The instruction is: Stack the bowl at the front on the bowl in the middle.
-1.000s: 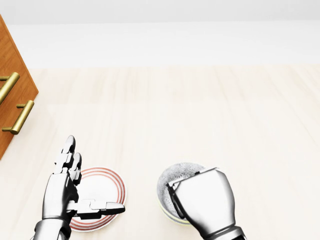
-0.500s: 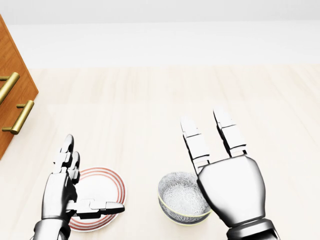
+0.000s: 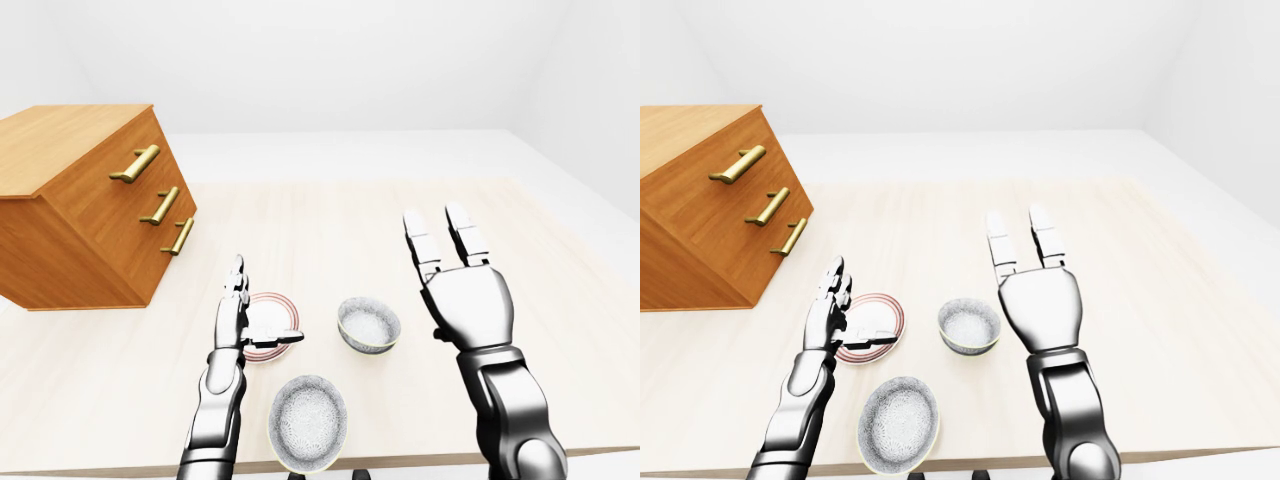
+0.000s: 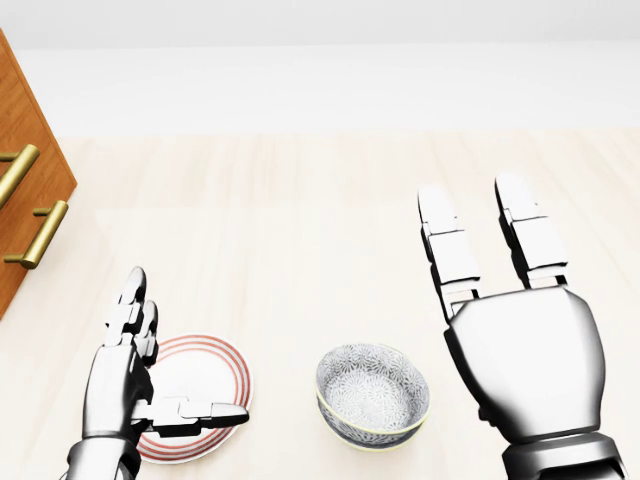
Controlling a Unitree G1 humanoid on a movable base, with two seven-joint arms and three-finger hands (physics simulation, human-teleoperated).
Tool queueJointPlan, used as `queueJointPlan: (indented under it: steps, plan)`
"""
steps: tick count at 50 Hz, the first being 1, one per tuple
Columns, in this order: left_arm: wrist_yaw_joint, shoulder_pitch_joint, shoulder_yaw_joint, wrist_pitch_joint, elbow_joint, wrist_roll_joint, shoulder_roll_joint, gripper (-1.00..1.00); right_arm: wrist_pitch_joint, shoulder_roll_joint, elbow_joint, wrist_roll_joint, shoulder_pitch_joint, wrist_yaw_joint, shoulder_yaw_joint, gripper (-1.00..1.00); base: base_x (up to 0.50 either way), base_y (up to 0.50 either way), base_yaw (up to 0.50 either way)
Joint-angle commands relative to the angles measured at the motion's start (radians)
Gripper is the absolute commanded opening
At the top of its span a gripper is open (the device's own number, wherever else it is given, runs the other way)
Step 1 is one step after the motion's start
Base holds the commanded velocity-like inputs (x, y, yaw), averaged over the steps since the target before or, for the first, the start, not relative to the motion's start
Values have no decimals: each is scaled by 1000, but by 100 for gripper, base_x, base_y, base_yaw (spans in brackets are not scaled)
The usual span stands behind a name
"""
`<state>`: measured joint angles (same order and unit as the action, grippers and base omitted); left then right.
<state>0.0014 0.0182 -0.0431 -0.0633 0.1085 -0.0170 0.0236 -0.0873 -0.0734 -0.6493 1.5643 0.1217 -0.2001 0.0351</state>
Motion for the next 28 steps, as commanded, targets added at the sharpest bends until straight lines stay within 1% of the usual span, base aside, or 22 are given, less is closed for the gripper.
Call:
queueJointPlan:
  steps: [1, 2, 6, 9, 12, 13, 14, 15, 16, 19, 22, 23, 24, 28]
  plan:
    - [1, -4, 3, 5, -16, -6, 0, 100, 0, 6, -34, -7, -8, -17, -12, 100, 0, 0, 0]
    - [0, -4, 3, 5, -16, -7, 0, 100, 0, 6, -35, -6, -8, -18, -12, 100, 0, 0, 0]
    - [0, -4, 2, -8, -3, -8, 0, 100, 0, 7, -51, -13, -12, -30, -17, 100, 0, 0, 0]
    - [0, -5, 2, -11, -2, -9, -1, 100, 0, 7, -55, -16, -11, -29, -20, 100, 0, 0, 0]
    - [-1, -8, 3, -4, -13, -10, -1, 100, 0, 9, -62, -17, -11, -33, -20, 100, 0, 0, 0]
    - [-1, -8, 4, -3, -14, -10, -1, 100, 0, 9, -62, -17, -10, -33, -20, 100, 0, 0, 0]
    - [0, -6, 3, -9, -5, -10, -1, 100, 0, 9, -67, -20, -9, -35, -21, 100, 0, 0, 0]
    - [0, -6, 3, -10, -4, -10, -1, 100, 0, 9, -67, -20, -9, -35, -22, 100, 0, 0, 0]
    - [-1, -9, 4, -4, -13, -10, -1, 100, 0, 9, -66, -19, -10, -34, -22, 100, 0, 0, 0]
    - [0, -6, 4, -6, -7, -10, -1, 100, 0, 10, -63, -16, -11, -31, -21, 100, 0, 0, 0]
    - [-2, -9, 4, -2, -14, -10, -1, 100, 0, 10, -67, -15, -11, -34, -20, 100, 0, 0, 0]
    - [-2, -6, 3, -12, -3, -10, -1, 100, 0, 12, -73, -16, -11, -39, -18, 100, 0, 0, 0]
    - [-3, -6, 3, -13, -1, -10, -1, 100, 0, 13, -75, -18, -11, -40, -17, 100, 0, 0, 0]
    - [-3, -11, 4, -2, -17, -11, -1, 100, 0, 13, -78, -17, -13, -44, -17, 100, 0, 0, 0]
